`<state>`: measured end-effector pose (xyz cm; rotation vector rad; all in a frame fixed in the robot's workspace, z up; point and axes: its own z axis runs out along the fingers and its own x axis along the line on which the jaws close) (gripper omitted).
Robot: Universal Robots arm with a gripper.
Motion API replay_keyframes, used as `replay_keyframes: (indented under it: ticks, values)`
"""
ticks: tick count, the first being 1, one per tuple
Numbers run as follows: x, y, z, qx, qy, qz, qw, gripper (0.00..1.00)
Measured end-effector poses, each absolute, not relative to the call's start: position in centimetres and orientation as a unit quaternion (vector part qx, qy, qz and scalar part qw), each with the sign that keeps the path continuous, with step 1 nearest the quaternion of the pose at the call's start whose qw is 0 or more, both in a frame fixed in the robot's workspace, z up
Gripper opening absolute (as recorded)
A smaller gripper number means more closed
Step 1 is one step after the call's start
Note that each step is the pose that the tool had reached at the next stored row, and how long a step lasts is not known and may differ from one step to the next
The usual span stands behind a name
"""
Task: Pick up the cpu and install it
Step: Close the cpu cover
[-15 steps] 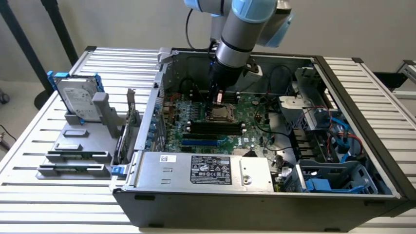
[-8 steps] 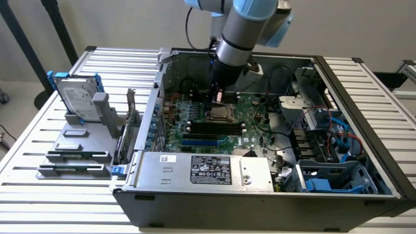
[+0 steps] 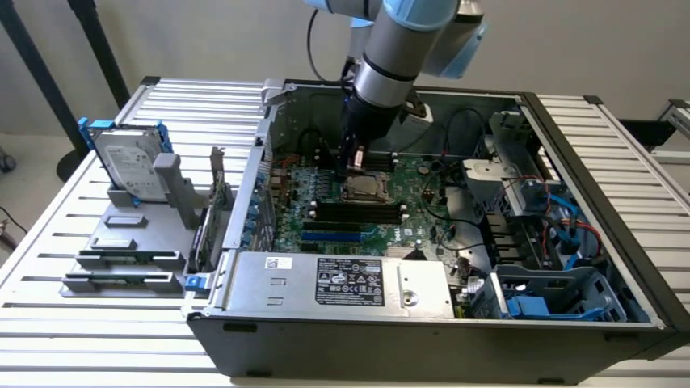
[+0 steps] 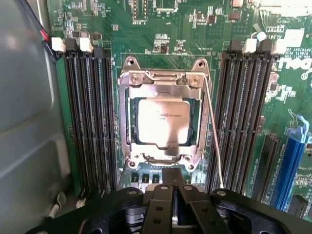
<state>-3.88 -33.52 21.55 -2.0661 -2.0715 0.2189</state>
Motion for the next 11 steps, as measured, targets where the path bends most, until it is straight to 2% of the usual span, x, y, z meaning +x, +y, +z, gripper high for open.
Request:
replay_keyframes:
  ticks: [11]
  values:
    - [-5.2,-33.7,22.3,-0.699,-0.702,0.072,0.111,0.11]
